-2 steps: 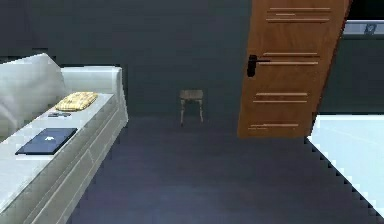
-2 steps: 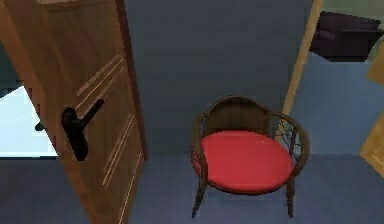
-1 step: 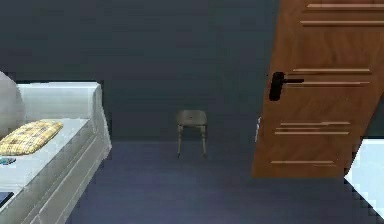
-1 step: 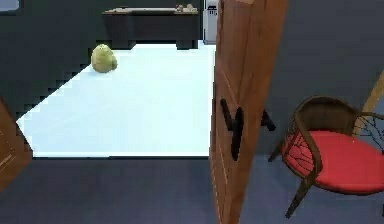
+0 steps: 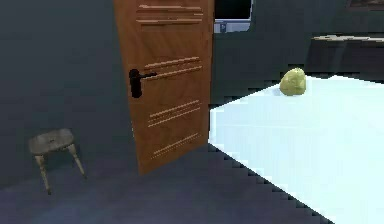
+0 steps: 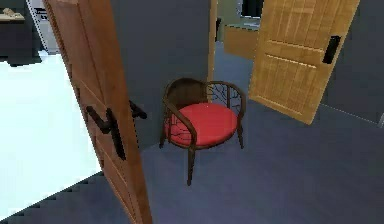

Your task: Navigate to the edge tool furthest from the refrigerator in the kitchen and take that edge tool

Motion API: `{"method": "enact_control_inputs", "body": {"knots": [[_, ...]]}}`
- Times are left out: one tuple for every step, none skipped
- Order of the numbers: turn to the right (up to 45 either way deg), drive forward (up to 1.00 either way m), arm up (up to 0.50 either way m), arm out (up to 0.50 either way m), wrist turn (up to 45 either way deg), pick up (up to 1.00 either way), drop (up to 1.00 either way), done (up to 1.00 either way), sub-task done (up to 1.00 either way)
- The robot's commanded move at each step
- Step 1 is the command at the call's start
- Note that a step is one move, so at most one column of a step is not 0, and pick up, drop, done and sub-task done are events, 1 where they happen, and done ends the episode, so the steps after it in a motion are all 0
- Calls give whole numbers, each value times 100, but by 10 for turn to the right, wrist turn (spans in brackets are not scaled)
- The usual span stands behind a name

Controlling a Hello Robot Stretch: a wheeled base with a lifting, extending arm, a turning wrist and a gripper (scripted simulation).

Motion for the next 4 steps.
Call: {"method": "enact_control_inputs", "body": {"knots": [[0,45,0,0,0,0,0,0,0],[450,0,0,0,0,0,0,0,0],[30,0,0,0,0,0,0,0,0],[0,100,0,0,0,0,0,0,0]]}}
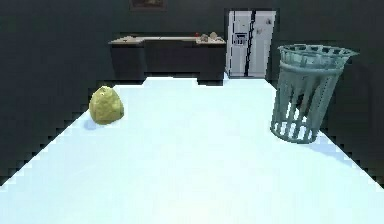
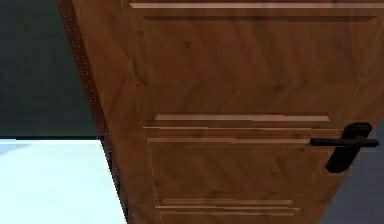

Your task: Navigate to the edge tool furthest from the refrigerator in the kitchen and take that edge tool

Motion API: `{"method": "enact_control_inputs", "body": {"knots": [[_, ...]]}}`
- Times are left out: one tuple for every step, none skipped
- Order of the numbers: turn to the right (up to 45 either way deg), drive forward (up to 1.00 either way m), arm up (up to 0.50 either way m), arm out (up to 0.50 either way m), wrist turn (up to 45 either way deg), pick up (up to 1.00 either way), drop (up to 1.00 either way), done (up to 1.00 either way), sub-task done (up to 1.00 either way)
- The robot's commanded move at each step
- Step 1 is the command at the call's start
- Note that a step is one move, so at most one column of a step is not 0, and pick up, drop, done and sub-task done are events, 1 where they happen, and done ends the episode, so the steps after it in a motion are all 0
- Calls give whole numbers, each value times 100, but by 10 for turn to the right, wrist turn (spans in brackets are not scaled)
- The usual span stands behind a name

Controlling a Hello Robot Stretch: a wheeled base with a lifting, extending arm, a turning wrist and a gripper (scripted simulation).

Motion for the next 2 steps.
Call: {"method": "enact_control_inputs", "body": {"knots": [[0,50,0,0,0,0,0,0,0],[30,0,0,0,0,0,0,0,0]]}}
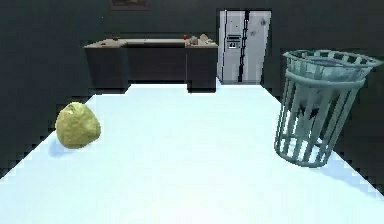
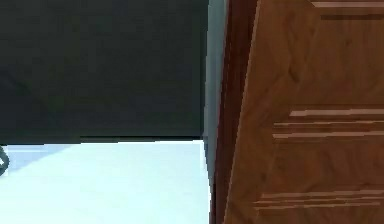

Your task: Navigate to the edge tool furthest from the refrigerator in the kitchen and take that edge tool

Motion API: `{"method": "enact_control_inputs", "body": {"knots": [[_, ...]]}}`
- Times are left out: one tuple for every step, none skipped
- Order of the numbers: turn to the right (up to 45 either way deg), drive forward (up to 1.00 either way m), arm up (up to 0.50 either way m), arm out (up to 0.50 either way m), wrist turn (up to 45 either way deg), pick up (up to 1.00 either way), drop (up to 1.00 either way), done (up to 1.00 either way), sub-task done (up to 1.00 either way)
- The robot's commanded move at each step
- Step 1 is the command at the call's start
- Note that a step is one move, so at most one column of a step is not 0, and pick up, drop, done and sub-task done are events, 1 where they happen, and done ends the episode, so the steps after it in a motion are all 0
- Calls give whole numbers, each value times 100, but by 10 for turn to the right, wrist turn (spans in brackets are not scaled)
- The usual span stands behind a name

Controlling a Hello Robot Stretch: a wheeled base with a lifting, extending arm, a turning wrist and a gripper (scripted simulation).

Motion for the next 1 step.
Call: {"method": "enact_control_inputs", "body": {"knots": [[0,100,0,0,0,0,0,0,0]]}}
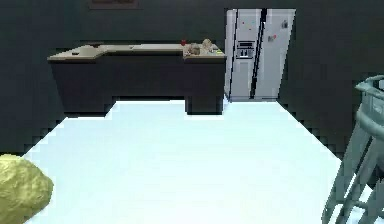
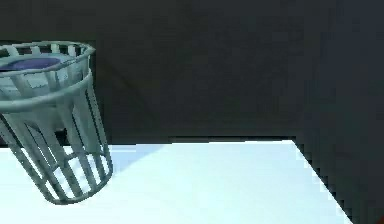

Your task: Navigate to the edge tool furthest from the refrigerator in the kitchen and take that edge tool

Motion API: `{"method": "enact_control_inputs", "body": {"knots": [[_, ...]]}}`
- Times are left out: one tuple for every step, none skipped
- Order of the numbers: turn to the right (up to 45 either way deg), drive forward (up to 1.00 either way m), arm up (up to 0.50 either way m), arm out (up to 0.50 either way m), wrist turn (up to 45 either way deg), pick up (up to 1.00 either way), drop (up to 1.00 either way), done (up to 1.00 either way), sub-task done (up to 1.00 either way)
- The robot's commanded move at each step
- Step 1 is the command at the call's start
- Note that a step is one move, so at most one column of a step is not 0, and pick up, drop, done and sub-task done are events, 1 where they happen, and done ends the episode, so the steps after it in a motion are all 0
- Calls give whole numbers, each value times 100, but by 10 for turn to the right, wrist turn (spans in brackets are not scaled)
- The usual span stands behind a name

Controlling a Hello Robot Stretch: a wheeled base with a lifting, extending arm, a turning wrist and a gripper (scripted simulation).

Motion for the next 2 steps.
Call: {"method": "enact_control_inputs", "body": {"knots": [[0,100,0,0,0,0,0,0,0],[30,0,0,0,0,0,0,0,0]]}}
